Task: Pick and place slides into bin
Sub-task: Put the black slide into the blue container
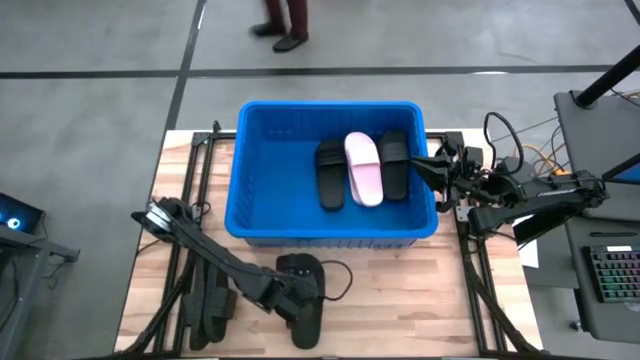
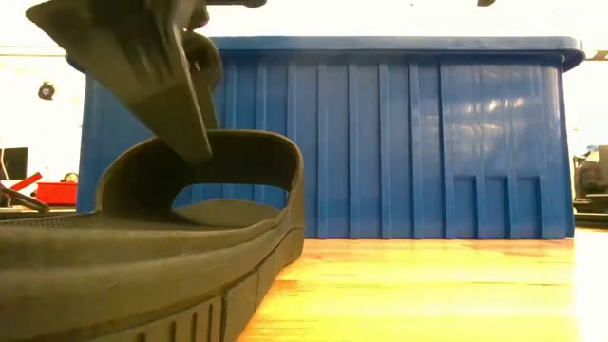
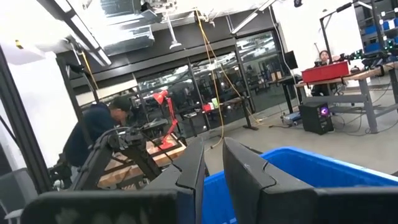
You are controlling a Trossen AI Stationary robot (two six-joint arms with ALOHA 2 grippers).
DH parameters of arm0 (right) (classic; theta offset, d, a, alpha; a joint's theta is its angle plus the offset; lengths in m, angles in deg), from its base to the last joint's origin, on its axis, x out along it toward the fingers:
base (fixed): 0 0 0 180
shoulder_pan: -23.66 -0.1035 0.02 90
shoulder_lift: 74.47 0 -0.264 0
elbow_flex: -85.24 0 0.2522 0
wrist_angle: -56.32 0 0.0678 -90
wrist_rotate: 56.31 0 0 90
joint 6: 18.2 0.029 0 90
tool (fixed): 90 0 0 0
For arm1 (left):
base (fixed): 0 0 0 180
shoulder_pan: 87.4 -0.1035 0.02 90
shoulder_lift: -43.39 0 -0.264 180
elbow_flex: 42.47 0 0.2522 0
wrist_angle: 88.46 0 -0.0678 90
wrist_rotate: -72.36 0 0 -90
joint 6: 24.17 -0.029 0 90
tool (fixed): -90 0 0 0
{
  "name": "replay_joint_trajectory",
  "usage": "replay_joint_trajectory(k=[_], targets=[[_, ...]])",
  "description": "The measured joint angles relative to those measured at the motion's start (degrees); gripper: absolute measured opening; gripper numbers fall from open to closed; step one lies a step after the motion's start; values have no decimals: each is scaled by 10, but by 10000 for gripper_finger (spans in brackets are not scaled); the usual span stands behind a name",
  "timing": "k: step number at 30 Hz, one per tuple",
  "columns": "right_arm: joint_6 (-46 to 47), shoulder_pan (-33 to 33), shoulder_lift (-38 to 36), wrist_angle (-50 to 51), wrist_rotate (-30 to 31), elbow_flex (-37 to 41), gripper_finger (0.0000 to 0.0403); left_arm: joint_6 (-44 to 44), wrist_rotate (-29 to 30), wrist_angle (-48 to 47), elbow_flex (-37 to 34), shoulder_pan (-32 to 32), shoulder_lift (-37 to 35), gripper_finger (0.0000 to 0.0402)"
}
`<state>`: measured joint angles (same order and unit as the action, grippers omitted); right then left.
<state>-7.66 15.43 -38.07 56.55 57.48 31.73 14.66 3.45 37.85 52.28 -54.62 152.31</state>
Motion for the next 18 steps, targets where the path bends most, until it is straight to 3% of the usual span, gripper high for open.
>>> replay_joint_trajectory(k=[9,18], targets=[[0,0,0,0,-2,0,52,-2,95,-2,-7,-2,7,330],[0,0,0,0,-2,0,52,-4,86,-1,-17,-2,10,210]])
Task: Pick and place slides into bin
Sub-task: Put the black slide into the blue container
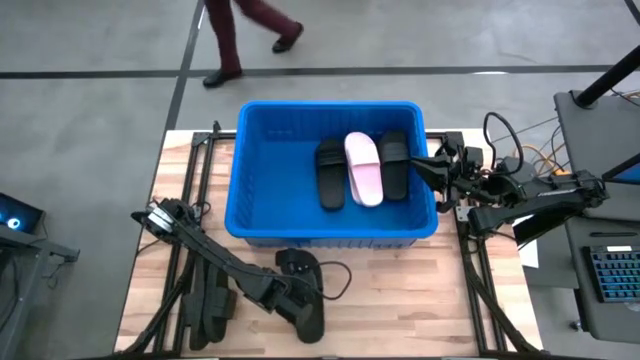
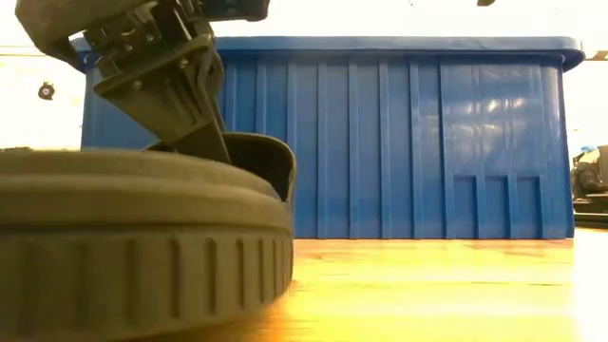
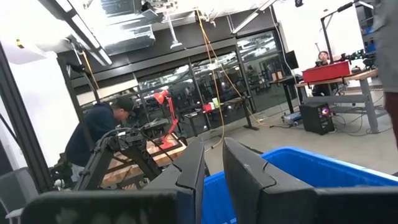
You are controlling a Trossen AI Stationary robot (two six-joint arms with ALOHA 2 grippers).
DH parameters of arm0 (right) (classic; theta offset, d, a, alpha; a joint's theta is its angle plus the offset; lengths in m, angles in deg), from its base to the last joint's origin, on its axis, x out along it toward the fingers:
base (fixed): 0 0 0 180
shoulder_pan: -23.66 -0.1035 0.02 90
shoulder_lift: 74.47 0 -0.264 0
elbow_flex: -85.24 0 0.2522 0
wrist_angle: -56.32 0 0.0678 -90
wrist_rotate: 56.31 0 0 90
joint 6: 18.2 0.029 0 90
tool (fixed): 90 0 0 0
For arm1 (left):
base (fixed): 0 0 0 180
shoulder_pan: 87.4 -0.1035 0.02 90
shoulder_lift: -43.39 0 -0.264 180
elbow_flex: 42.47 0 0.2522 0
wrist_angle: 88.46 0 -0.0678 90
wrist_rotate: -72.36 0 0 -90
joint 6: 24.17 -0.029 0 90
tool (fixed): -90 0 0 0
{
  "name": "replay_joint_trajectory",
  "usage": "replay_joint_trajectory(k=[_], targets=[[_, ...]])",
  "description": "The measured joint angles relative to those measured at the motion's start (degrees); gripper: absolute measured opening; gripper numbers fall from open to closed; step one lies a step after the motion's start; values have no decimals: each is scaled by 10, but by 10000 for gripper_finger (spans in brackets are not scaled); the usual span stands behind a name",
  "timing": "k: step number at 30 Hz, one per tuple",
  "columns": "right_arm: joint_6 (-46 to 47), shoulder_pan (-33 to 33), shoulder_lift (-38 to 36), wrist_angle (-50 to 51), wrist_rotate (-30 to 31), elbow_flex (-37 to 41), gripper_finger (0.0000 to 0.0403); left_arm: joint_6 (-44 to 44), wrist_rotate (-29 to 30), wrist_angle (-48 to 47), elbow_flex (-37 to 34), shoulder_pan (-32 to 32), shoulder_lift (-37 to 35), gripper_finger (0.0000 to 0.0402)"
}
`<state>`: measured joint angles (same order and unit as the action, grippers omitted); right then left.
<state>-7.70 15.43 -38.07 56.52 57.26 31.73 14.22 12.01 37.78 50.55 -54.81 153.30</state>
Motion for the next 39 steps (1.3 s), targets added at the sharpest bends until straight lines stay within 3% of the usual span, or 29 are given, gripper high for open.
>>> replay_joint_trajectory(k=[6,10,19,23,28,35,39], targets=[[0,0,0,0,0,0,52,-3,-29,-1,3,-1,-2,96],[0,0,0,0,0,0,52,-33,-89,-5,19,-3,-6,16],[0,0,0,0,0,0,52,-111,-167,12,72,-7,-67,12],[0,0,0,0,0,0,52,-164,-166,45,114,-15,-100,12],[0,0,0,0,0,0,52,-227,-86,93,163,-36,-128,12],[0,0,-1,-4,0,0,52,-289,153,90,215,-89,-137,12],[0,0,-4,-4,0,0,52,-338,174,89,216,-138,-137,12]])
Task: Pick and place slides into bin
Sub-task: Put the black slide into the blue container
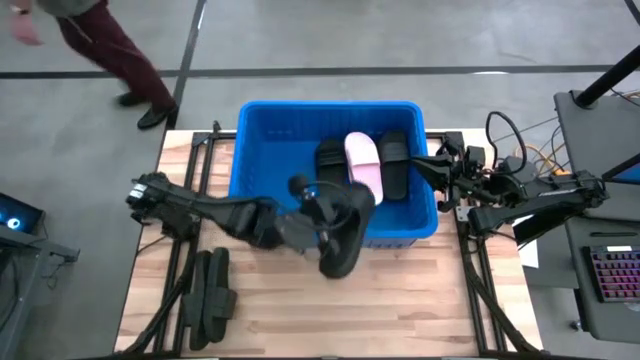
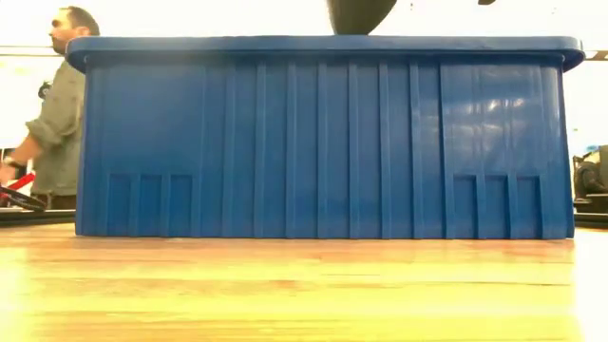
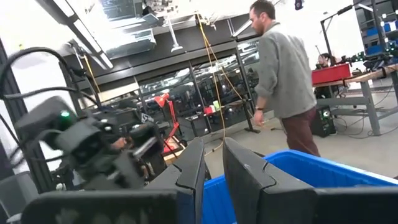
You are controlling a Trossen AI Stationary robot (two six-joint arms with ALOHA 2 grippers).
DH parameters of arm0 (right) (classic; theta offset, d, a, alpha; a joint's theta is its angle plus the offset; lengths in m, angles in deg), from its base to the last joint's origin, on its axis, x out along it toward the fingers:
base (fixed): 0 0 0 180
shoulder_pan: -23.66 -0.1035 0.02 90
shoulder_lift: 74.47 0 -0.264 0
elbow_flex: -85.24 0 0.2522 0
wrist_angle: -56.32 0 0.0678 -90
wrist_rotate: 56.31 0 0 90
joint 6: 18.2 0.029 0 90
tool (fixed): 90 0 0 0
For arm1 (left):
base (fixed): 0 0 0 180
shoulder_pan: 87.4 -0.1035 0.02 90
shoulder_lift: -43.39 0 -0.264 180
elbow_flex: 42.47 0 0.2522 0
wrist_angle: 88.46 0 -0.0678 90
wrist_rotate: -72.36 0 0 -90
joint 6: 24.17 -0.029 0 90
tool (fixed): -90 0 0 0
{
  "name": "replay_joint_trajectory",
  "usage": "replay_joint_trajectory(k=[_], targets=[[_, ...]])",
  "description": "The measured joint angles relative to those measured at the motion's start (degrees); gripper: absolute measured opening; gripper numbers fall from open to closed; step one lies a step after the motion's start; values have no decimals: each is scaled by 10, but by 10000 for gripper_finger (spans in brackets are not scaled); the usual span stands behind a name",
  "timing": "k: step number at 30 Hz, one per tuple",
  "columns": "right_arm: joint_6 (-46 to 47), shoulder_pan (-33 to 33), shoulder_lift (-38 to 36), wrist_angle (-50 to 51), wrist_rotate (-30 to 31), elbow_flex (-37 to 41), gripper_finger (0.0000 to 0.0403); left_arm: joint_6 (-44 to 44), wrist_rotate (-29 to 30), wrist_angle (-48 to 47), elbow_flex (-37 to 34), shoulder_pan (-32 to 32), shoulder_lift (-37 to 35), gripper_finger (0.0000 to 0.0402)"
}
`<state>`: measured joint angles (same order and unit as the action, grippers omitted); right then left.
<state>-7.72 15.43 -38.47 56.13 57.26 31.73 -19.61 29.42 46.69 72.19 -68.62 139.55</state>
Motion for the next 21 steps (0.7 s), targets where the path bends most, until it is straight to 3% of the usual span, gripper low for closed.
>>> replay_joint_trajectory(k=[3,10,15,21], targets=[[0,0,-4,1,0,0,52,-47,2,-14,0,-35,1,12],[7,0,-16,-1,2,0,52,-49,35,-94,-18,-137,4,12],[13,0,-26,-1,5,0,52,-63,29,-90,-62,-212,5,12],[11,0,-35,-1,5,0,52,-201,25,-4,-146,-269,5,10]])
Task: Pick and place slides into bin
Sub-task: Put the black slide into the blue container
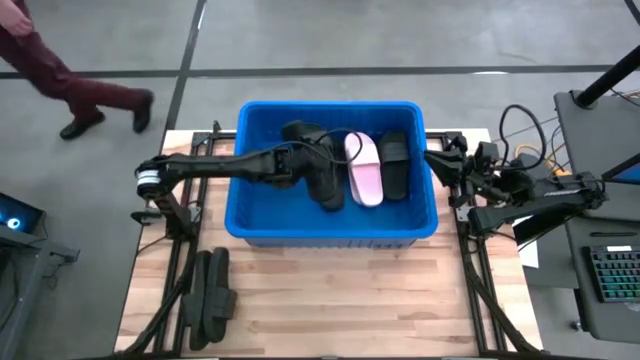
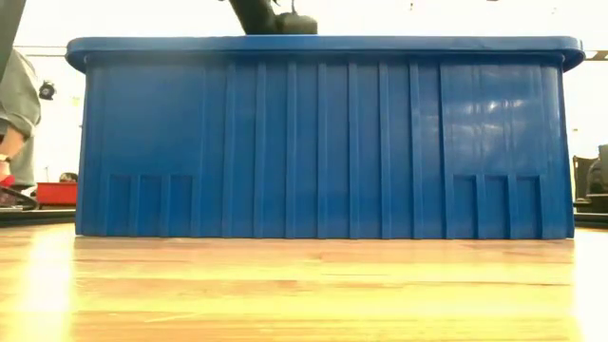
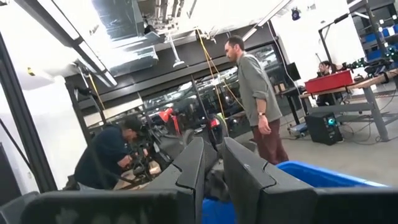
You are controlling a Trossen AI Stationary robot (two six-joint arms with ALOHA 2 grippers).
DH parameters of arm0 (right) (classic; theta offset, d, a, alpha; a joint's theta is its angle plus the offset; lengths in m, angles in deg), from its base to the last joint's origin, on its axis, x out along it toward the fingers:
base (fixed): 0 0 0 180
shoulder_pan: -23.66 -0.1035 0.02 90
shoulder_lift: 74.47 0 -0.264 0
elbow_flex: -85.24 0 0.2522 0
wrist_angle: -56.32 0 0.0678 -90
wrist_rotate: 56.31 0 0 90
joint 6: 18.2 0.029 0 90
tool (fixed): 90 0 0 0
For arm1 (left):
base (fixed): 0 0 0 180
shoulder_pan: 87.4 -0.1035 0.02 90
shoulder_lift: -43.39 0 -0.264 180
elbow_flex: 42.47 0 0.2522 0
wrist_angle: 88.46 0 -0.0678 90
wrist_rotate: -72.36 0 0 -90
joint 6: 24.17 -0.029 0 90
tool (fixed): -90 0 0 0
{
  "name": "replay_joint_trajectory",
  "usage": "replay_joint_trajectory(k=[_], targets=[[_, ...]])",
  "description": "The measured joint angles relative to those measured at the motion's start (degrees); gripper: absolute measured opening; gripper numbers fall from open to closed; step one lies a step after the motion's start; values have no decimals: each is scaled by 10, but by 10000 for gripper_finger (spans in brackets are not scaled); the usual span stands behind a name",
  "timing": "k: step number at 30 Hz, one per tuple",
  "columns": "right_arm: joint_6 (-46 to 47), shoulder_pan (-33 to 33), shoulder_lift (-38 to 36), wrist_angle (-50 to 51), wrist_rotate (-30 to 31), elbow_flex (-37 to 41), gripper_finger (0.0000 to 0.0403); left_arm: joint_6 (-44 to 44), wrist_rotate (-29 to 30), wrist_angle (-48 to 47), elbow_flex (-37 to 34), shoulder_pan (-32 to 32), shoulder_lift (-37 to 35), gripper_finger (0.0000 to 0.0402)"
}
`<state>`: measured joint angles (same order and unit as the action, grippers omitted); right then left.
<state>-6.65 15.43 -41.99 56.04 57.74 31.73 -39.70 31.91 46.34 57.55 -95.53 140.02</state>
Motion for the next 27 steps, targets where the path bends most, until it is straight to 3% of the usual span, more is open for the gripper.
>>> replay_joint_trajectory(k=[7,11,15,27], targets=[[0,0,-5,1,0,0,52,-143,-41,199,-109,-32,1,3],[0,0,-7,0,0,0,52,-166,-44,283,-147,-36,1,2],[-1,0,-6,0,0,0,52,-194,-63,306,-157,-39,11,1],[-1,0,-7,0,0,0,52,-210,-44,304,-100,-53,90,0]])
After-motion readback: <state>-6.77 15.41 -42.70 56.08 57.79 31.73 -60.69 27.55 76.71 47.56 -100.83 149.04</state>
